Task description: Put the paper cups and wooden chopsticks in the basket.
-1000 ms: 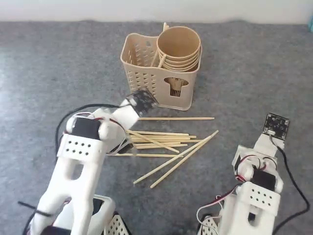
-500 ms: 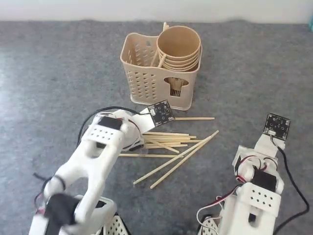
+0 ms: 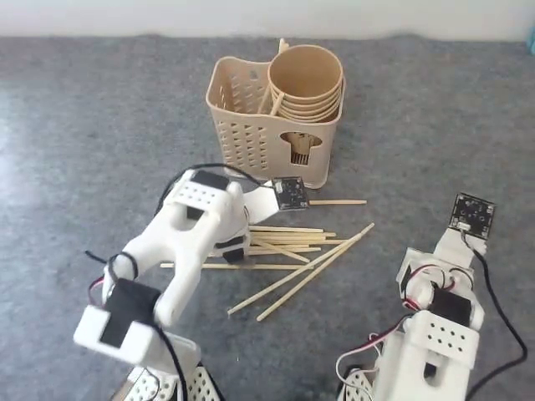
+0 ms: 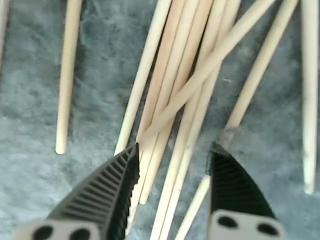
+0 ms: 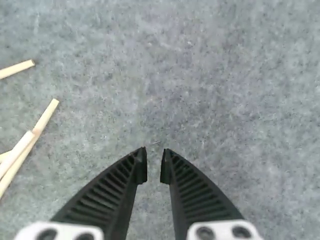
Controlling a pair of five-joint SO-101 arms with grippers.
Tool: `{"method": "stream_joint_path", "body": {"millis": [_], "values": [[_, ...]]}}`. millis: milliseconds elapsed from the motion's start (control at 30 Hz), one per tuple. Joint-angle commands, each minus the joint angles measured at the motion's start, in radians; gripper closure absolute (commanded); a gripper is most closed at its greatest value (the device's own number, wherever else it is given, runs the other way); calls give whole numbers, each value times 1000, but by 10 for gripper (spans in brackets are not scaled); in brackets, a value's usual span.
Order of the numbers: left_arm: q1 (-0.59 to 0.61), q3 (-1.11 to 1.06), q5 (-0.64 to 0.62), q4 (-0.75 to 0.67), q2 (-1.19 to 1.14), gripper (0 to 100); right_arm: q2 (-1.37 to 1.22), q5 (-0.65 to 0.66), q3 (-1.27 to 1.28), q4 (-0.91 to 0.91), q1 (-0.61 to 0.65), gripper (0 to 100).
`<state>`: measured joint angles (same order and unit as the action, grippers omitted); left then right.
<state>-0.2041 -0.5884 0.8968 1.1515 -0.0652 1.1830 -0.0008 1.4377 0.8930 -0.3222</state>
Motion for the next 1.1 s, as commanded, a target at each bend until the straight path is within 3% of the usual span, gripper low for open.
{"method": "stream_joint_path", "body": {"millis": [0,100,400,500,633,900,1067], "values": [[-15,90,9,81,-84,876,21,9,-6,1,-5,936],[-21,134,9,130,-129,966,21,9,-6,1,-5,936],[-100,139,63,242,-137,965,21,9,-6,1,-5,936],[-101,182,-32,241,-135,900,21,37,-2,1,-5,936],[-81,236,-51,262,-135,776,21,44,0,1,-5,936],[-69,295,-55,267,-135,801,21,49,0,1,-5,936],[-43,363,-124,265,-135,798,21,49,0,1,-5,936]]}}
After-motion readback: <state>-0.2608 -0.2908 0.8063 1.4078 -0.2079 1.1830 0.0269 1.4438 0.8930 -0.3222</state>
